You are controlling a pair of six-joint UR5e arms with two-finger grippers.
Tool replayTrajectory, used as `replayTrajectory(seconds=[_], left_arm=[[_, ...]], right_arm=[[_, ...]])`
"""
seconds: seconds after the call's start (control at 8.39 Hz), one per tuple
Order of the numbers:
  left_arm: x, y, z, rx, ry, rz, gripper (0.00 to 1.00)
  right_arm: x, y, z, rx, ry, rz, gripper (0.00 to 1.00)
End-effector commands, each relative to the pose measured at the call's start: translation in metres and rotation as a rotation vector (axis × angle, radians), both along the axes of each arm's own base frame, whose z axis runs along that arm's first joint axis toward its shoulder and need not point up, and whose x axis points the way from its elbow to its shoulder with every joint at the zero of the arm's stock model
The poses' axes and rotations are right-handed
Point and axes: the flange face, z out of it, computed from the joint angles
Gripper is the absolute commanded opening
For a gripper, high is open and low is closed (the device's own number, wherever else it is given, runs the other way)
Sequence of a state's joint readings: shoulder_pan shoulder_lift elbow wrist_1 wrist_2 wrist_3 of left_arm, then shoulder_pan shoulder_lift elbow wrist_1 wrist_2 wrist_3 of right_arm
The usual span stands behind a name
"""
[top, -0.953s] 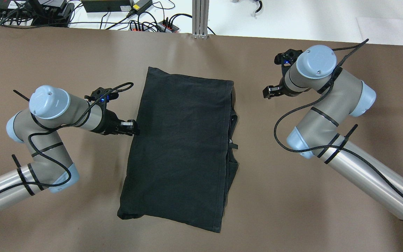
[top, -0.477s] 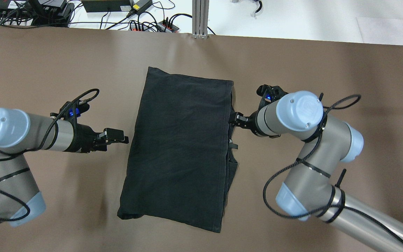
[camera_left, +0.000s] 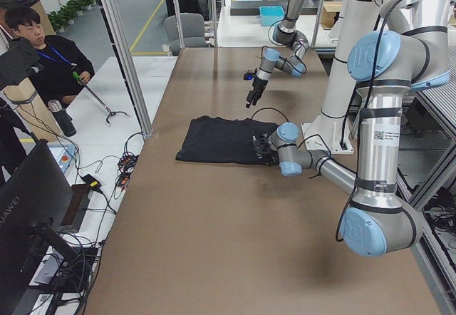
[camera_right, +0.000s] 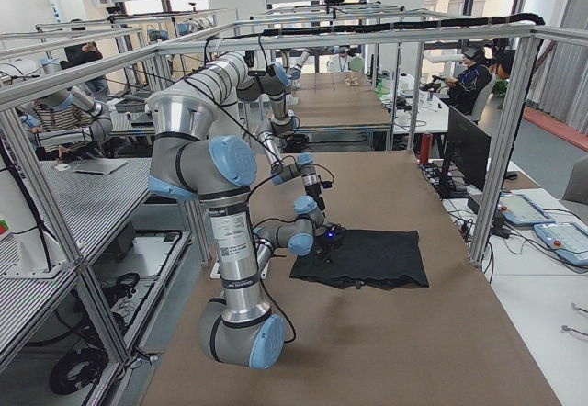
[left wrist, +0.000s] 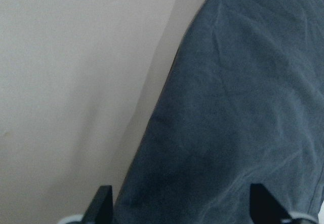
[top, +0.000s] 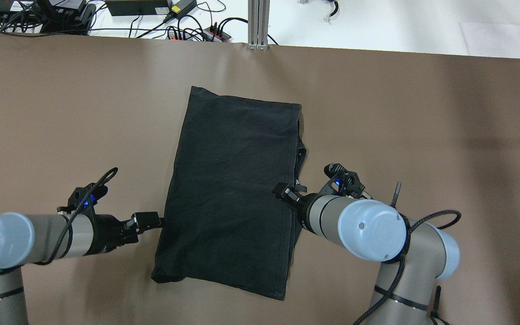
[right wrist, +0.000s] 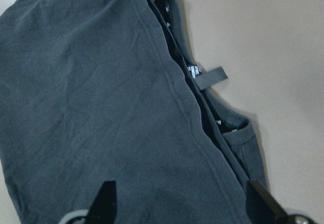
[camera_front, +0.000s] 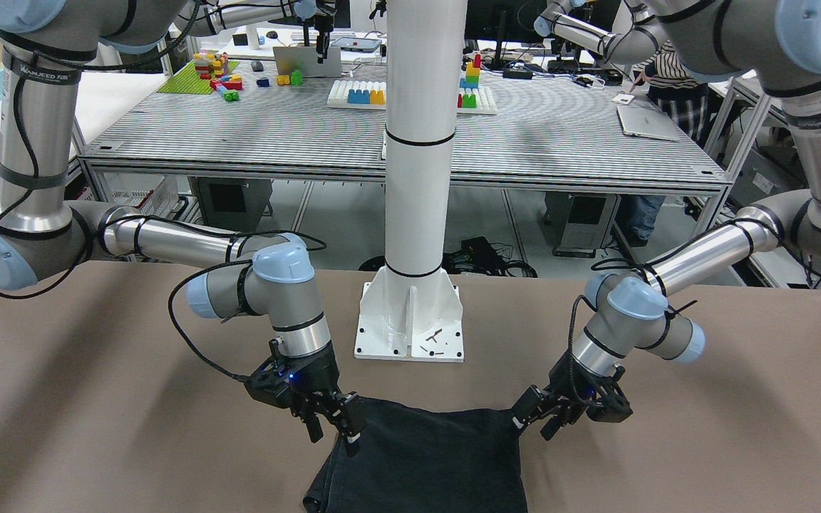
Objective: Fold clothes
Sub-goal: 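Grasp the two corners of the shirt nearest the robot with both grippers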
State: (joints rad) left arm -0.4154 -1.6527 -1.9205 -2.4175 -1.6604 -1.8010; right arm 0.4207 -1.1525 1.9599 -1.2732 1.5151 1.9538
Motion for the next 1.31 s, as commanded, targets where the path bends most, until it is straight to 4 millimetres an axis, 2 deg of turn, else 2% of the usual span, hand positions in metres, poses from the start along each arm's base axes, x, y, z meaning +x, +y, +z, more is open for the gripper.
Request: replayTrajectory(seconds=[0.0, 0.24, 0.95, 1.19], left_arm=[[0.047, 0.069, 0.014, -0.11, 0.005, -0.041, 0.95], [0.059, 0.08, 0.017, -0.135, 0.009, -0.066, 0.95], [0.065, 0.074, 0.028, -0.141, -0.006, -0.13, 0.91], [0.069, 0.073, 0.019, -0.144, 0.014, -0.131, 0.7]], right_arm=[[-0.011, 0.021, -0.002, -0.038, -0.036, 0.081, 0.91], [-0.011, 0.021, 0.002, -0.033, -0.025, 0.079, 0.92], [-0.009, 0.02, 0.007, -0.031, -0.016, 0.089, 0.92], [-0.009, 0.02, 0.008, -0.031, -0.013, 0.089, 0.92]])
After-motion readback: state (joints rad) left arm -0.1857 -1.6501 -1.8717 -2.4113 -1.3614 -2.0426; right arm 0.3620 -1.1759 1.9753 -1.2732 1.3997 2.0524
